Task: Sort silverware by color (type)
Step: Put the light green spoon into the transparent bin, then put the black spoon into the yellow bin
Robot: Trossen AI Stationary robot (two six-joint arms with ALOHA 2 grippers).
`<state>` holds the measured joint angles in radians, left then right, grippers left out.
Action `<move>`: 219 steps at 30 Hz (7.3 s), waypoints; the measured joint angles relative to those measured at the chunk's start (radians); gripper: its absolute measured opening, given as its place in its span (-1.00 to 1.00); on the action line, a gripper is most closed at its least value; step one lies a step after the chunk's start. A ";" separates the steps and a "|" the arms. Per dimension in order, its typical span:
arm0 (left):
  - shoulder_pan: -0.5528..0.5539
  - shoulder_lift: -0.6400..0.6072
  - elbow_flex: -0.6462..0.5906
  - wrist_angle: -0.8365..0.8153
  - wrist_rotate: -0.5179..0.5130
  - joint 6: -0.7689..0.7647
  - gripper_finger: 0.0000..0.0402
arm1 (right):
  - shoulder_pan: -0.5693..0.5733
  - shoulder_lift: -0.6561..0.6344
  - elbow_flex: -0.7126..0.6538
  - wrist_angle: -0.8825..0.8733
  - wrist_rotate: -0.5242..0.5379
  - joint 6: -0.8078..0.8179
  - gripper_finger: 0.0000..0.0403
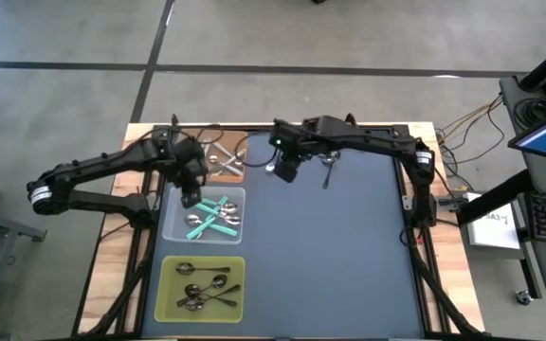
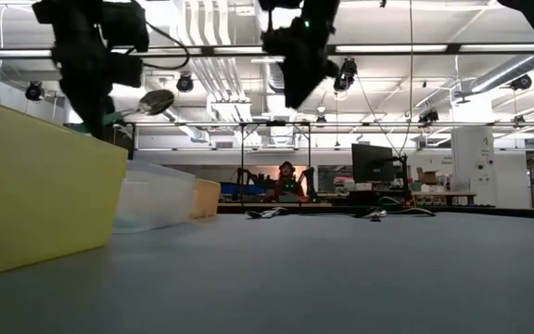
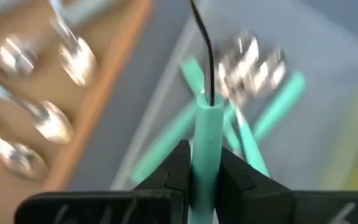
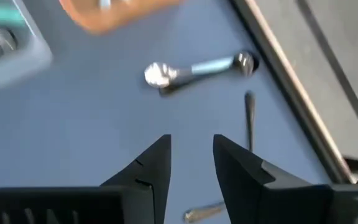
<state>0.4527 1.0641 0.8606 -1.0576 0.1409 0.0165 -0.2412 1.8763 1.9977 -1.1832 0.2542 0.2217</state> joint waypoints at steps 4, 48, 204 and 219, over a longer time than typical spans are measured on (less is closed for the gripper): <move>0.000 0.000 -0.017 -0.062 0.075 0.005 -0.89 | -0.006 0.002 -0.089 -0.001 -0.001 -0.003 -0.48; -0.012 0.023 -0.021 0.556 0.226 -0.489 -0.22 | -0.414 -0.032 -0.680 0.528 -0.254 -0.130 -0.56; -0.276 -0.470 -0.022 0.188 -0.028 -0.613 -0.21 | 0.330 0.331 0.079 0.343 -0.018 0.299 -0.57; -0.277 -0.469 -0.022 0.190 -0.205 -0.586 -0.21 | 0.014 -0.065 -0.450 0.315 -0.021 0.190 -0.57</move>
<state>0.1761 0.5951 0.8386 -0.8676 -0.0641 -0.5697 -0.2269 1.8112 1.5476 -0.8683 0.2334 0.4115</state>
